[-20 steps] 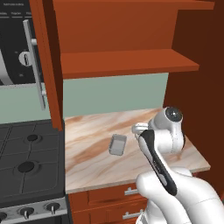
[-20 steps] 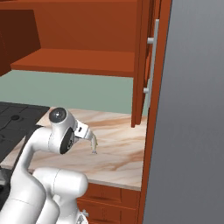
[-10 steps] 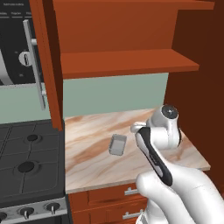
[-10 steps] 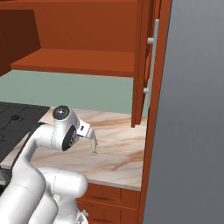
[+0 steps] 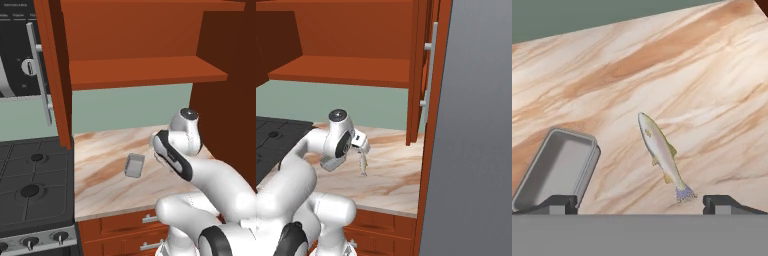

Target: Retrieve the tupperware from the cabinet, then place the raw meat into the tupperware to avoid contamination.

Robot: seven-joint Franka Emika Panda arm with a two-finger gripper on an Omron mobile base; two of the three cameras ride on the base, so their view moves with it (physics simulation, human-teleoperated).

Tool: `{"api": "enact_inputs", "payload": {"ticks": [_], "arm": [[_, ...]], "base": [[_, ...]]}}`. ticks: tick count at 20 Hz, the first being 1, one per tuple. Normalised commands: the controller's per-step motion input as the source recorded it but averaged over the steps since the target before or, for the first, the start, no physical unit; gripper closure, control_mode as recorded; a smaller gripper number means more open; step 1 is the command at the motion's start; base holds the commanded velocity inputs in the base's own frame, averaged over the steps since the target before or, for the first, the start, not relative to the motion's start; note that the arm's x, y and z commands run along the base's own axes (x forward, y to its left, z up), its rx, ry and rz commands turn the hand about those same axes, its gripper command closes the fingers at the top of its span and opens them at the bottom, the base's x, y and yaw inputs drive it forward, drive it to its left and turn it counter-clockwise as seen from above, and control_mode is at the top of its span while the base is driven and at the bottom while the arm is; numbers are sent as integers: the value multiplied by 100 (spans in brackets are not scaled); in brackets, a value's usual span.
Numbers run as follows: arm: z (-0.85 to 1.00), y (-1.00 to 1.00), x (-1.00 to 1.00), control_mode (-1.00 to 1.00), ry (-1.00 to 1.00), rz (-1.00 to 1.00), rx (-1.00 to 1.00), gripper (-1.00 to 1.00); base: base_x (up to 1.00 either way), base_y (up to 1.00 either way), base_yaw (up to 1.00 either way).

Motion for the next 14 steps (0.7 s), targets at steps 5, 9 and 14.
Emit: {"api": "enact_inputs", "payload": {"ticks": [5,9,14], "arm": [[-23,-7,29,-100,2,4,0,-100],[-33,-5,35,-100,1,4,0,-100],[-34,-2,36,-100,2,4,0,-100]], "base": [[0,0,0],[0,0,0],[0,0,0]]}}
